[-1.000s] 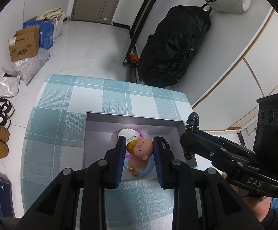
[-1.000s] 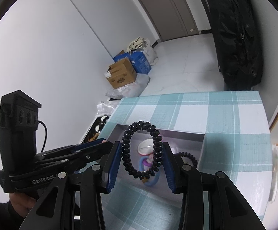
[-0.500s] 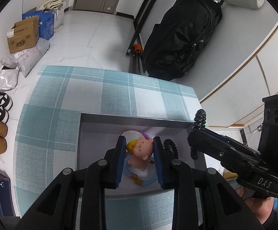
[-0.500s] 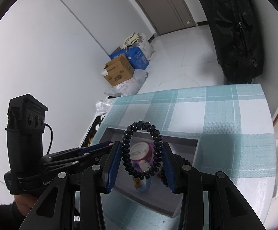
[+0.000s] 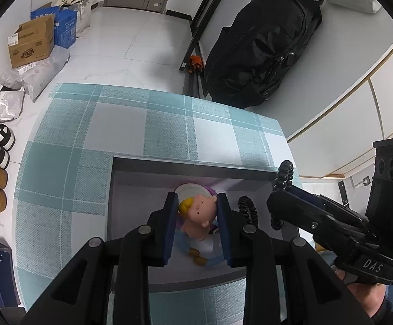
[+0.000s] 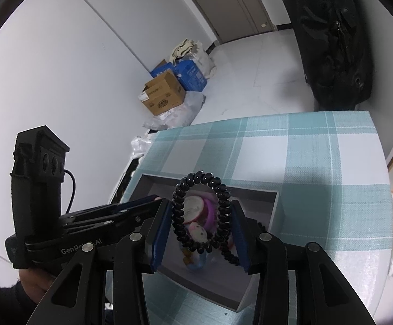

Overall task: Organize jewelry
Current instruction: 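Lower the pig charm and bracelet into the grey box and open both tools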

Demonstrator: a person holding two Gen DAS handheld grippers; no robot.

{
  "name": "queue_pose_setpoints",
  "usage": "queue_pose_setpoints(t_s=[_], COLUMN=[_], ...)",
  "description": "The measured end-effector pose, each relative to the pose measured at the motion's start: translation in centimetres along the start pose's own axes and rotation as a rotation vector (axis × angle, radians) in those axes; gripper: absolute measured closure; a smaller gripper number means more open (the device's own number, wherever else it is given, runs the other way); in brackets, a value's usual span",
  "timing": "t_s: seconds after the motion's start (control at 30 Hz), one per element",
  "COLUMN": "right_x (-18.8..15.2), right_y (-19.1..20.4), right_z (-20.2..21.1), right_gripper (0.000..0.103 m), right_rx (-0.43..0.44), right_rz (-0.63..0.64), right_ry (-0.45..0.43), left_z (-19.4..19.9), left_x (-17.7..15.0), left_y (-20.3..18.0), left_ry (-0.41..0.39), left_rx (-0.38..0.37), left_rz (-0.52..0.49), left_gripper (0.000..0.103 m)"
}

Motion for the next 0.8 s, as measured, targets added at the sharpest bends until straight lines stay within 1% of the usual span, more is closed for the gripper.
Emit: queue_pose_setpoints(t_s=[0.07, 0.13, 0.2, 0.23, 0.3, 0.33, 0.53, 0.67, 0.8], right_x=[0.0, 0.1, 0.2, 0.2, 0.2, 0.3, 0.5, 0.5, 0.5], right_y=[0.1, 0.2, 0.2, 0.2, 0.2, 0.1, -0.3, -0.3, 0.4], right_z=[0.0, 0.1, 0.2, 0.3, 0.5, 0.7, 2.0, 2.6, 3.5], right_gripper=[0.056, 0.055, 0.053, 0.052, 0.051, 0.049, 0.039, 0.038, 0.033], right_rx=[-0.019, -0.031, -0.030, -0.036, -0.039, -0.043, -0.063, -0.065, -0.068], right_rz=[0.016, 0.030, 0.036, 0.039, 0.042, 0.041, 0.043, 0.043, 0.069], right_ry=[-0.002, -0.009, -0.015, -0.019, -0.021, -0.025, -0.070, -0.087, -0.115], left_z=[0.0, -0.1, -0.3, -0.2, 0.0, 0.2, 1.1, 1.9, 2.8], left_x=[0.2, 0.2, 0.2, 0.2, 0.3, 0.4, 0.6, 0.6, 0.5], left_y=[-0.1, 0.0, 0.0, 0.1, -0.1, -0.1, -0.6, -0.7, -0.6], left_ry=[-0.004, 0.012, 0.025, 0.016, 0.003, -0.008, -0.042, -0.069, -0.098], left_rx=[-0.011, -0.013, -0.019, -0.020, -0.016, -0.007, -0.012, 0.018, 0.037], left_rz=[0.002, 0.011, 0.018, 0.019, 0.009, 0.005, -0.013, -0.040, -0.048], left_gripper=[0.080, 0.078, 0.070, 0.068, 0.049, 0.047, 0.047, 0.047, 0.047])
Point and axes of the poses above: each gripper's, at about its wrist camera, not at the fingertips, and z roughly against the way its jaws point, y to its left, x to its top, the point moved 9 cm from there along -z, roughly the way its jaws point, and after that the axes turned 2 degrees about z, right-handed, at the moved point
